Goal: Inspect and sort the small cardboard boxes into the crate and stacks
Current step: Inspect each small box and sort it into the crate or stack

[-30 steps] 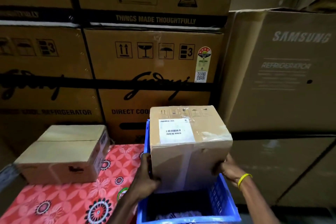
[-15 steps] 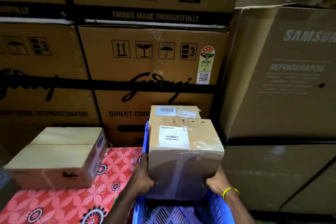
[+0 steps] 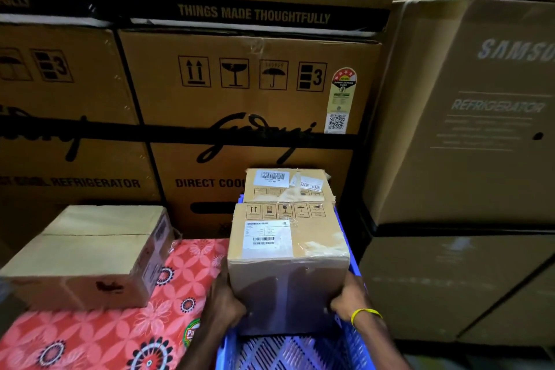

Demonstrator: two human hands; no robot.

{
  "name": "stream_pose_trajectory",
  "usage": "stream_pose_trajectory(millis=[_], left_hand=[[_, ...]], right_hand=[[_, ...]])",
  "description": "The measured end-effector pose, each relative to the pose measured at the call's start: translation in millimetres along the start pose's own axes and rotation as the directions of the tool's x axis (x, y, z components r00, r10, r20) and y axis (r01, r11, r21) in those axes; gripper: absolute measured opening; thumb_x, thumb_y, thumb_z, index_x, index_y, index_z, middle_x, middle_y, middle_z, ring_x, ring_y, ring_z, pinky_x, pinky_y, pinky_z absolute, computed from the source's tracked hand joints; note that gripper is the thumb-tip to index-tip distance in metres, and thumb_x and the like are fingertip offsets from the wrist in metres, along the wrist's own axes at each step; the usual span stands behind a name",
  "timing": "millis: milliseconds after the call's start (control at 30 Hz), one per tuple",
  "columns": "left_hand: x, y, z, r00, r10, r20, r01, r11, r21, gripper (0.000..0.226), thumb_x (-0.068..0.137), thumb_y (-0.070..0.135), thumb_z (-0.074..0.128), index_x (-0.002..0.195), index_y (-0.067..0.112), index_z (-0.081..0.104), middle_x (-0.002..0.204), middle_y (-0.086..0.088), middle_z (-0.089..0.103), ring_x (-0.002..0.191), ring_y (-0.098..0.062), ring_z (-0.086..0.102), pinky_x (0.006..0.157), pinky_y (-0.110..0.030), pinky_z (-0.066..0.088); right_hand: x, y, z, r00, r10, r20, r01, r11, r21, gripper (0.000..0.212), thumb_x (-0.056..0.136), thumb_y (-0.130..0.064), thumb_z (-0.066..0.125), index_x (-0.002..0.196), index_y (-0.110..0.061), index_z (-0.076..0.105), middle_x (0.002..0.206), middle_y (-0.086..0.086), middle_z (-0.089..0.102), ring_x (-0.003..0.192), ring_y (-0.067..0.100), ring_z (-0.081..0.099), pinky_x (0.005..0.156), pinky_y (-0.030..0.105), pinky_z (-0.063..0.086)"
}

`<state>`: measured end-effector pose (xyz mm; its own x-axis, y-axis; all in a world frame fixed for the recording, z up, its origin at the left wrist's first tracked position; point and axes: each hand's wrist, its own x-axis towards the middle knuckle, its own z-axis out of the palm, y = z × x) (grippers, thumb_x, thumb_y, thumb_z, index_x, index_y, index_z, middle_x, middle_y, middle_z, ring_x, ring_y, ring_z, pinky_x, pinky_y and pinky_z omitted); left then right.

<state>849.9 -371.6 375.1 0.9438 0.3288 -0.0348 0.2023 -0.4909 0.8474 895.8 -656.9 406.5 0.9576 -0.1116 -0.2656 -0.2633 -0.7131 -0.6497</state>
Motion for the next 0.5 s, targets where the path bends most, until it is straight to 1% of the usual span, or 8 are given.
stream_pose_trajectory(millis=[67, 100, 167, 233, 300, 367, 433, 500], left_hand=[[2, -1, 0, 0.999, -0.026, 0.033, 0.027, 1.0, -0.015, 0.099, 0.036, -0.005, 0.084, 0.132, 0.002, 0.062, 0.104, -0.001, 0.069, 0.103, -0.027, 0.069, 0.062, -0.004, 0.048], [2, -3, -1, 0.998, -0.031, 0.046, 0.033, 0.999, -0.027, 0.101, 0.036, -0.002, 0.089, 0.133, 0.005, 0.061, 0.107, -0.001, 0.068, 0.106, -0.028, 0.068, 0.068, -0.009, 0.051], [0, -2, -3, 0.997, -0.032, 0.064, 0.035, 0.998, -0.05, 0.111, 0.034, 0.013, 0.099, 0.136, 0.015, 0.055, 0.115, 0.0, 0.067, 0.11, -0.025, 0.065, 0.083, -0.026, 0.056], [0, 0, -6, 0.998, -0.001, 0.064, 0.006, 0.997, -0.077, 0.119, 0.028, 0.028, 0.101, 0.136, 0.017, 0.054, 0.122, 0.0, 0.066, 0.113, -0.024, 0.064, 0.09, -0.036, 0.058], [1, 3, -10, 0.996, 0.021, 0.084, -0.012, 0.994, -0.108, 0.126, 0.028, 0.033, 0.101, 0.142, 0.015, 0.05, 0.129, -0.002, 0.063, 0.119, -0.024, 0.061, 0.097, -0.04, 0.057], [1, 7, -12, 0.991, 0.064, 0.121, -0.05, 0.992, -0.113, 0.128, 0.029, 0.036, 0.101, 0.144, 0.021, 0.046, 0.135, -0.002, 0.059, 0.125, -0.022, 0.057, 0.106, -0.042, 0.053], [6, 7, -11, 0.981, 0.105, 0.164, -0.087, 0.99, -0.109, 0.125, 0.032, 0.036, 0.104, 0.142, 0.035, 0.045, 0.137, 0.002, 0.061, 0.127, -0.018, 0.059, 0.107, -0.042, 0.054], [10, 6, -9, 0.975, 0.12, 0.185, -0.103, 0.99, -0.098, 0.115, 0.035, 0.031, 0.104, 0.137, 0.037, 0.051, 0.132, 0.003, 0.066, 0.125, -0.018, 0.064, 0.102, -0.039, 0.058]], right_hand=[[-2, 0, 1, 1.0, 0.001, -0.002, -0.001, 1.0, -0.009, 0.064, 0.057, -0.002, 0.081, 0.121, -0.003, 0.071, 0.113, 0.017, 0.074, 0.105, 0.032, 0.072, 0.069, 0.021, 0.045], [-2, 2, 2, 1.0, 0.003, 0.001, -0.003, 1.0, -0.009, 0.062, 0.057, -0.002, 0.084, 0.118, -0.004, 0.073, 0.113, 0.016, 0.075, 0.104, 0.03, 0.073, 0.069, 0.022, 0.047], [1, 4, 3, 1.0, 0.014, 0.022, -0.014, 1.0, -0.011, 0.063, 0.053, -0.005, 0.088, 0.115, -0.008, 0.076, 0.112, 0.013, 0.077, 0.102, 0.027, 0.074, 0.072, 0.024, 0.052], [4, 6, 2, 0.998, 0.019, 0.057, -0.019, 1.0, 0.005, 0.056, 0.048, -0.009, 0.095, 0.101, -0.012, 0.076, 0.101, 0.006, 0.078, 0.098, 0.024, 0.075, 0.075, 0.024, 0.056], [3, 5, -4, 0.996, 0.021, 0.084, -0.026, 0.998, 0.05, 0.059, 0.042, -0.011, 0.102, 0.089, -0.017, 0.068, 0.089, -0.003, 0.076, 0.093, 0.023, 0.073, 0.072, 0.025, 0.06], [5, 8, -10, 0.997, 0.034, 0.062, -0.04, 0.995, 0.092, 0.064, 0.043, -0.002, 0.101, 0.089, -0.019, 0.06, 0.085, -0.003, 0.07, 0.089, 0.023, 0.069, 0.061, 0.018, 0.054], [6, 12, -12, 1.0, 0.015, 0.0, -0.015, 0.997, 0.08, 0.059, 0.041, 0.0, 0.096, 0.09, -0.017, 0.068, 0.086, 0.004, 0.072, 0.088, 0.024, 0.071, 0.064, 0.026, 0.058], [5, 15, -12, 0.999, 0.012, -0.053, -0.009, 0.998, 0.064, 0.057, 0.042, -0.003, 0.097, 0.092, -0.014, 0.072, 0.094, 0.01, 0.073, 0.088, 0.024, 0.07, 0.067, 0.025, 0.053]])
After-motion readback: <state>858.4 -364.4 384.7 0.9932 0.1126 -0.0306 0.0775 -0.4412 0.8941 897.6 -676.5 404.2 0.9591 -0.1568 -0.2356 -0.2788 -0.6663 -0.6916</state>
